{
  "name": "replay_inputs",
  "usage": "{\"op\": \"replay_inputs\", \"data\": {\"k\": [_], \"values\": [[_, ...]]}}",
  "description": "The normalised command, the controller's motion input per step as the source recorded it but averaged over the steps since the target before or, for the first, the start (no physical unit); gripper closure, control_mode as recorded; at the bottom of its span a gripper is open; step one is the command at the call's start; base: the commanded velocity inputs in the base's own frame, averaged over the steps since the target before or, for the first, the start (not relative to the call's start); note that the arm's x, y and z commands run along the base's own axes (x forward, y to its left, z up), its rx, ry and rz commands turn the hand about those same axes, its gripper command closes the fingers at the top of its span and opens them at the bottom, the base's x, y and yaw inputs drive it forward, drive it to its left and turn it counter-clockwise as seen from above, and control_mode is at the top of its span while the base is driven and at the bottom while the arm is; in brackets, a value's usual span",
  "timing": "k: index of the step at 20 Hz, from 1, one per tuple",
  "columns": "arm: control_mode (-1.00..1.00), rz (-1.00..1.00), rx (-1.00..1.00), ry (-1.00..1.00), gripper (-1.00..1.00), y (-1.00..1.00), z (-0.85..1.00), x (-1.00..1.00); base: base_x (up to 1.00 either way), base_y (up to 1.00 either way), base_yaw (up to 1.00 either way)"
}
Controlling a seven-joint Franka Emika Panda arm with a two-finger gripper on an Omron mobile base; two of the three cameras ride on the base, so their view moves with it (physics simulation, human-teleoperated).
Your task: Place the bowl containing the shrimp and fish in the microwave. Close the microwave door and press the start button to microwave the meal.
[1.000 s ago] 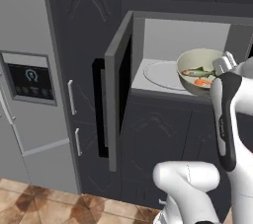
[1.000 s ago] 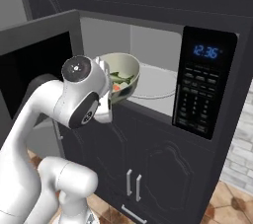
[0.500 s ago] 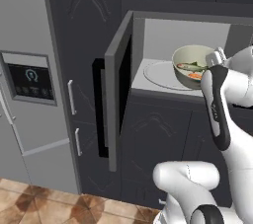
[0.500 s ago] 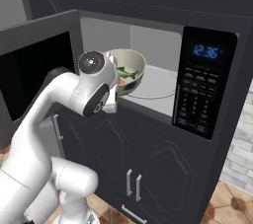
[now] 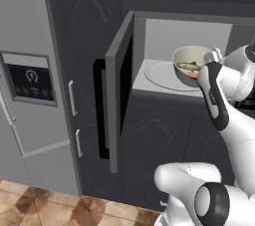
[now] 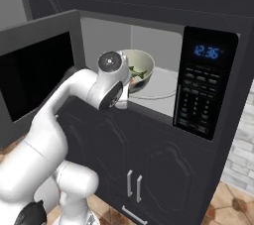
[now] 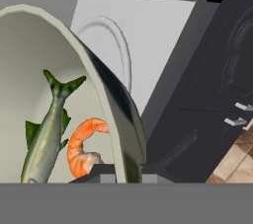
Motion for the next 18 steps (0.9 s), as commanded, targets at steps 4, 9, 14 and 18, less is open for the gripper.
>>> {"op": "replay_inputs", "data": {"k": [4,9,14,18], "values": [[-1.0,0.0,0.0,0.02,1.0,-0.18,-0.17,0.53,0.0,0.0,0.0],[-1.0,0.0,0.0,0.06,1.0,-0.15,-0.34,0.52,0.0,0.0,0.0],[-1.0,0.0,0.0,0.05,1.0,-0.09,-0.29,0.51,0.0,0.0,0.0],[-1.0,0.0,0.0,0.02,1.0,-0.08,-0.16,0.49,0.0,0.0,0.0]]}}
